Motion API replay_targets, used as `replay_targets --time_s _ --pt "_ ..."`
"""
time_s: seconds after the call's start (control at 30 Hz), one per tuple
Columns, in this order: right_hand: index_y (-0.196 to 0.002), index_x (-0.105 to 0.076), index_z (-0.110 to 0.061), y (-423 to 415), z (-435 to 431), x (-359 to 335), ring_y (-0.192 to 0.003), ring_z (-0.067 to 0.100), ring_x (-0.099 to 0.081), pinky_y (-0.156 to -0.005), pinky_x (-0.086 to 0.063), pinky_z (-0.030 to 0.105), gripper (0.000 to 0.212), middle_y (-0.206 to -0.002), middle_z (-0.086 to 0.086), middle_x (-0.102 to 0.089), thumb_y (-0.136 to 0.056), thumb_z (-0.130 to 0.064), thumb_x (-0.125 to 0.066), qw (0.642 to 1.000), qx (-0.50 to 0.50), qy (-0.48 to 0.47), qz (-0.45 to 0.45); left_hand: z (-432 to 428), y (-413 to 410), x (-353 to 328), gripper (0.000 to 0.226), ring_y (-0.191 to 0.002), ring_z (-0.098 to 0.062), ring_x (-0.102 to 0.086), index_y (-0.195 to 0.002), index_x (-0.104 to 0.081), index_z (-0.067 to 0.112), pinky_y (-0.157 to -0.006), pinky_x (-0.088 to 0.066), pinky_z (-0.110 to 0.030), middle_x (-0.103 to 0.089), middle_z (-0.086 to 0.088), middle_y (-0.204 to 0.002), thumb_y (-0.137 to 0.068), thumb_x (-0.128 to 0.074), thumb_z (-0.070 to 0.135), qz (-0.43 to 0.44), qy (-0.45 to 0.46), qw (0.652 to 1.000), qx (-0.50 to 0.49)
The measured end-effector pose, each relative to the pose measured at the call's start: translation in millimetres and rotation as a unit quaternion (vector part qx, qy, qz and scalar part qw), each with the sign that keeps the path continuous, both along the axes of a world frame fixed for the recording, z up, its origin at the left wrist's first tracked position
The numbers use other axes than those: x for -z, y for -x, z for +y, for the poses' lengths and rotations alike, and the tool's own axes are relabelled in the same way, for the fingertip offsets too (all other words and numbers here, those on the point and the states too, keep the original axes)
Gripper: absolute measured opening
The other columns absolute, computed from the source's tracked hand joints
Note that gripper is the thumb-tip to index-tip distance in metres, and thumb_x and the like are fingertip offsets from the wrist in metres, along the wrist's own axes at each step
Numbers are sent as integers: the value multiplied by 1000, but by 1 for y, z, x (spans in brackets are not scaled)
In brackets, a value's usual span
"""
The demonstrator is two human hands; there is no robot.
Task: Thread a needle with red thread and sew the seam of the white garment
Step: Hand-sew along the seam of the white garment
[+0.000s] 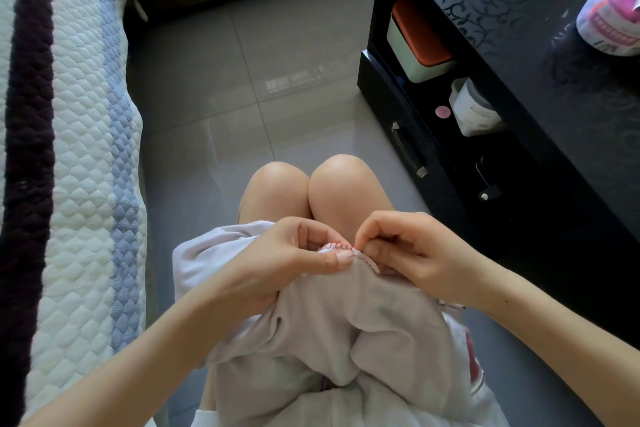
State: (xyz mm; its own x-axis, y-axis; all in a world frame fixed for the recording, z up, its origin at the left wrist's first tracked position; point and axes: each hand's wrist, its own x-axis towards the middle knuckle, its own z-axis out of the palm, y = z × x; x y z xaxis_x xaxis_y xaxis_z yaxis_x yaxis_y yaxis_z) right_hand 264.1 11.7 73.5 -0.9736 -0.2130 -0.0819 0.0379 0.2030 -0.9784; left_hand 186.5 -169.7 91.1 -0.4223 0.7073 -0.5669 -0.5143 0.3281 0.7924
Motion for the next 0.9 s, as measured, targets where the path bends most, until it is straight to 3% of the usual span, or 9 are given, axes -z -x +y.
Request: replay_targets --time_s 0.07,0.23,0.4,0.5,0.63,0.7,0.8,0.9 --pt "-91 -60 -15 -3 4 2 -71 4 -57 -67 -45 16 12 -78 -10 -63 -88 -6 -53 1000 18 5 3 -2 -1 -2 7 -77 -8 -65 -72 -76 13 -71 -49 -16 -72 -7 -84 -73 -69 14 7 -14 1000 -14" --pt "-84 -61 -26 -8 7 5 -72 -2 -59 -69 -41 9 23 -78 -22 -63 -86 -4 -54 996 38 -71 49 -3 -7 -6 12 -70 -5 -66 -69 -76 18 -65 -50 -15 -73 1 -75 -76 -67 16 -4 -31 999 -31" --pt "-84 -59 -26 -13 -7 6 -71 -4 -58 -68 -41 7 20 -77 -25 -62 -88 -7 -55 995 62 -26 68 -1 -13 -8 9 -70 -8 -65 -66 -75 17 -67 -51 -18 -72 -2 -75 -73 -69 18 22 -27 997 -64" --pt "-86 -62 -26 -15 -13 6 -73 -2 -60 -69 -44 10 8 -80 -21 -64 -88 -20 -57 992 87 -21 84 -1 -14 -5 8 -72 -11 -64 -69 -75 15 -69 -50 -20 -72 -5 -76 -71 -70 20 46 -19 995 -89" --pt "-103 -61 -17 -22 -15 3 -78 7 -64 -70 -47 14 14 -88 -7 -68 -94 -11 -52 991 106 -20 78 -2 -20 1 14 -82 -17 -63 -77 -75 9 -78 -48 -27 -71 -14 -84 -72 -70 22 52 -23 992 -117" --pt "-109 -61 -14 -24 -20 -1 -81 8 -64 -72 -47 15 16 -91 -10 -67 -97 -14 -50 989 97 -33 106 1 -22 2 13 -80 -12 -65 -75 -75 12 -76 -49 -21 -73 -9 -82 -73 -68 23 66 -26 990 -121" --pt "-104 -66 -16 -25 -27 1 -67 0 -59 -64 -42 10 14 -80 -20 -63 -96 -12 -56 979 123 -70 145 3 -24 3 17 -84 -14 -69 -79 -71 5 -78 -52 -20 -74 -11 -85 -76 -64 20 79 -35 989 -121" --pt "-100 -73 -18 -25 -33 2 -86 3 -68 -70 -56 29 16 -94 -12 -72 -90 -22 -61 958 198 -78 191 4 -27 2 13 -87 -18 -68 -76 -72 9 -83 -53 -27 -73 -17 -89 -75 -64 20 66 -39 988 -133"
